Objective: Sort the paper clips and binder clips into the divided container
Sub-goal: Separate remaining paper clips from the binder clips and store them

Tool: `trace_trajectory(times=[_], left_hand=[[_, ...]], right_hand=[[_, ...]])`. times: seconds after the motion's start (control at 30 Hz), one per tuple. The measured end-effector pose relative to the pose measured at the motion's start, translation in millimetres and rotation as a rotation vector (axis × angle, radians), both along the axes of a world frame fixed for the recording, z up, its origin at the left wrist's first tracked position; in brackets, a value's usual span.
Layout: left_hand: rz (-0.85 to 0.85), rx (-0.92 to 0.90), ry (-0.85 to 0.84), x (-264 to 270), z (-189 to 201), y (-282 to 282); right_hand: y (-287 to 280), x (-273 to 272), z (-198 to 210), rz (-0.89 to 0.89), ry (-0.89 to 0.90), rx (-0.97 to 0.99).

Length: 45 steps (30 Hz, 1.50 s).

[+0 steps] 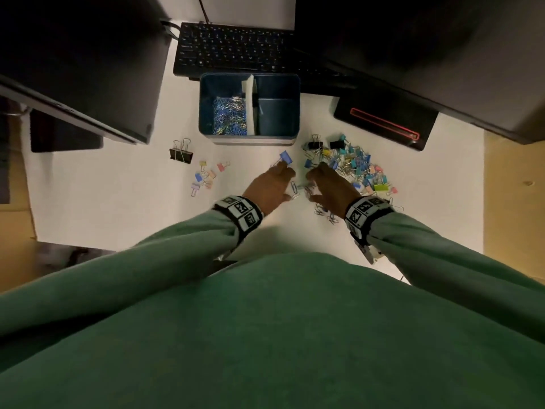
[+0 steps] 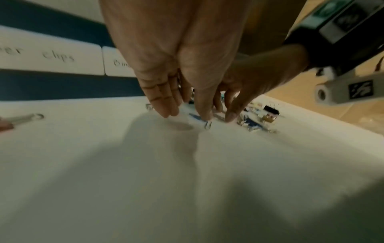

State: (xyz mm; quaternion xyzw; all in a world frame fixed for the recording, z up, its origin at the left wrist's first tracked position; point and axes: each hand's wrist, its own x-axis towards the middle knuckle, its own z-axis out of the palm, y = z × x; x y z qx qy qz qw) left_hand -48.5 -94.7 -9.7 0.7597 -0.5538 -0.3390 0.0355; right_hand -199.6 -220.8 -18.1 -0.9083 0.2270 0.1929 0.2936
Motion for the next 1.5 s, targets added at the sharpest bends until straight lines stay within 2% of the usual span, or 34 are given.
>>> trace_trajectory(times=[0.2, 0.4, 0.53, 0.7, 0.77, 0.93, 1.1, 1.3, 1.4, 1.5], left_hand=[[-0.090, -0.019, -0.038, -6, -12, -10], [-0.058, -0.031, -0.046, -11, -15, -8], [-0.019, -0.015, -0.024, -12, -16, -8], [0.069, -0.051, 0.068, -25, -10, -15], [0.056, -0.006, 0.033, -32, -10, -21], [-0.068, 0.092, -0.161, -37, -19, -24], [-0.077, 0.081, -0.172, -34, -21, -21], [-0.066, 0.047, -0.145, -27, -23, -10], [0.049, -0.035, -0.036, -8, -6, -5], [0.306, -0.229, 0.098, 27, 28, -2]], right_hand=[[8, 15, -4, 0.005, -0.014, -0.036], [5, 16, -8, -0.015, 0.031, 0.001], [-6, 4, -6, -0.043, 0.011, 0.051], [-14, -10, -1, -0.170, -0.056, 0.151], [-16, -14, 3, -0.190, -0.091, 0.171], [-15, -19, 7, -0.012, -0.034, 0.100], [-4, -18, -3, 0.115, -0.080, 0.032], [4, 0, 0, 0.193, 0.068, -0.056], [-1, 8, 5, 0.112, 0.131, 0.022], [-8, 22, 19, 0.008, 0.019, 0.158]])
